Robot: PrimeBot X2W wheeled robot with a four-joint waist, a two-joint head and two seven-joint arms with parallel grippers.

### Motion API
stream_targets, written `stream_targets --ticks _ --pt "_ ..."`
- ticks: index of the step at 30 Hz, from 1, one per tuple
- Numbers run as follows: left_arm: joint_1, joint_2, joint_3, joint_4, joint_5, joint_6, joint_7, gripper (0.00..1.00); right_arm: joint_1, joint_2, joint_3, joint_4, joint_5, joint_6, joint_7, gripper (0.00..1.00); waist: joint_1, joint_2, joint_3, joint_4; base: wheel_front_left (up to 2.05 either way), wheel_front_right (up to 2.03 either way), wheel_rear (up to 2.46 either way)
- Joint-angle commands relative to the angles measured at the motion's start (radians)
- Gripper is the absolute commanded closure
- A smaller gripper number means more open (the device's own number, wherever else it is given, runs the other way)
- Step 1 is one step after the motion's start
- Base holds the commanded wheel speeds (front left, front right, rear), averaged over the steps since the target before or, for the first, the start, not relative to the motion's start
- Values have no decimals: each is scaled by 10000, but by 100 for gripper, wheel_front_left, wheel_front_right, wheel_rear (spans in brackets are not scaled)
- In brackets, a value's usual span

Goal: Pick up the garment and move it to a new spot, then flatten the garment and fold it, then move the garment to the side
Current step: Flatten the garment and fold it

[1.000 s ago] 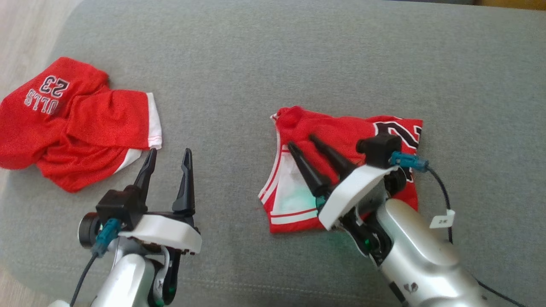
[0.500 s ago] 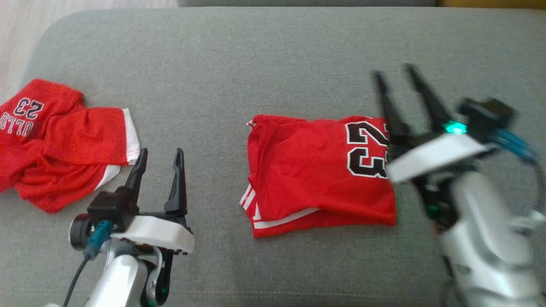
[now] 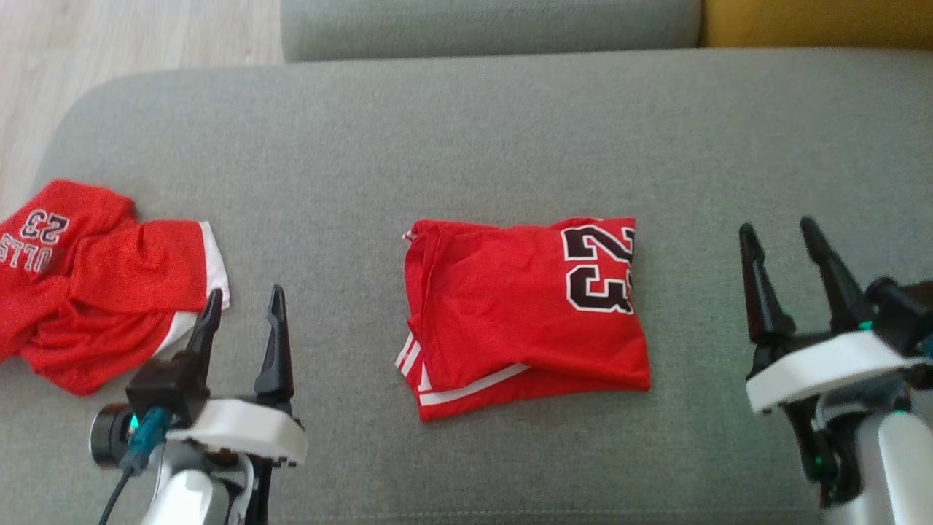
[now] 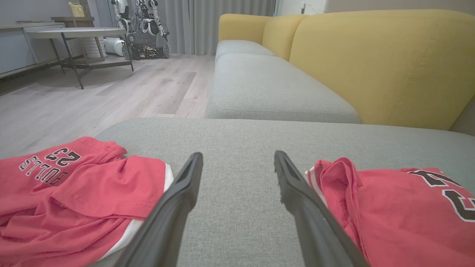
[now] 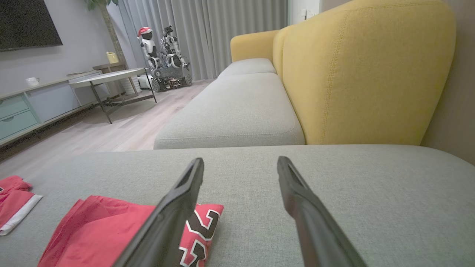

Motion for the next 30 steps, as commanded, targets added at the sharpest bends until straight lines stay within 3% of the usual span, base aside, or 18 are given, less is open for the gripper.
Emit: stream_targets --ticks 1,14,30 --pt "-71 319 412 -475 -68 106 64 0 115 -17 290 -533 -73 -7 104 0 0 0 -330 -130 0 0 0" --pt "1012 603 349 -1166 -108 411 581 0 1441 244 134 -1152 -292 -7 454 0 0 0 -1114 -314 0 0 0" --pt "1384 783 348 -1631 -247 539 816 0 1612 383 158 -1275 -426 -7 640 0 0 0 -1283 -430 0 0 0"
